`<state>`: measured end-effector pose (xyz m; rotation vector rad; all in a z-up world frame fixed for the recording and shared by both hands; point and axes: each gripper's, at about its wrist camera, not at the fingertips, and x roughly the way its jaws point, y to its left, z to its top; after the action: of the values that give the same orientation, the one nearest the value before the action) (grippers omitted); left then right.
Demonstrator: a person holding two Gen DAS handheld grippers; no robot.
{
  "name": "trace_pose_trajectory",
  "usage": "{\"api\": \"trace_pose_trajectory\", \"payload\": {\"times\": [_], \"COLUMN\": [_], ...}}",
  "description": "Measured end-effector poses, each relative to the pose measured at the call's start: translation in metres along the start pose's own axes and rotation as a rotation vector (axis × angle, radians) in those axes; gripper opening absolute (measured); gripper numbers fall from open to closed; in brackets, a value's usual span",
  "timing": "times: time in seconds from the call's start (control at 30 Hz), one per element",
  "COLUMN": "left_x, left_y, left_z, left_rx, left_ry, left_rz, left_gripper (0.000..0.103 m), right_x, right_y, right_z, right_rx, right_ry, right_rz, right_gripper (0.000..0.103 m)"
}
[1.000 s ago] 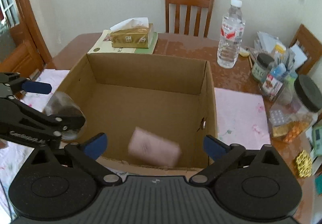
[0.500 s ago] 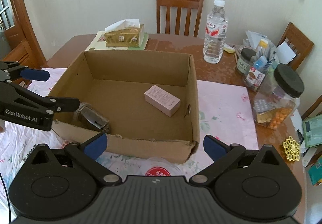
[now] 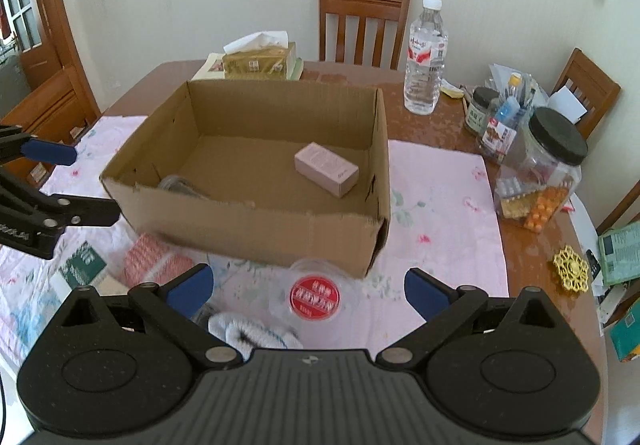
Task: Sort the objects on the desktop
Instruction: 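Withdraw both open tools from the cardboard box back over the table, then grasp the white blue-striped sock with the right tool while the left grasps the blue toy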
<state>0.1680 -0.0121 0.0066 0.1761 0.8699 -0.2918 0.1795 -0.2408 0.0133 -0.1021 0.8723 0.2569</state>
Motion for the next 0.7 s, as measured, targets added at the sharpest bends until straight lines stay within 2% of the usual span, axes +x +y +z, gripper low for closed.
{"api": "trace_pose_trajectory", "payload": {"times": [0.3, 0.5, 0.7], "left_x": [-0.012, -0.019, -0.020], "left_y": [-0.018, -0.033, -0.044], "left_z": [-0.047, -0.077, -0.103], "left_rx": [-0.050, -0.044, -0.036], "left_ry": [0.014, 0.014, 0.031], "left_rz": [-0.001, 0.020, 0.009], "left_gripper": [0.099, 0.099, 0.099], "right_x": [-0.004, -0.004, -0.003], "right_y": [-0.001, 0.000, 0.006], "right_z": [-0.032, -0.055, -0.077], "right_rx": [-0.028, -0.021, -0.038], "right_ry": [0.010, 0.025, 0.046], "right_rz": [0.037, 0.071, 0.092], "right_gripper": [0.103, 0.103, 0.103]}}
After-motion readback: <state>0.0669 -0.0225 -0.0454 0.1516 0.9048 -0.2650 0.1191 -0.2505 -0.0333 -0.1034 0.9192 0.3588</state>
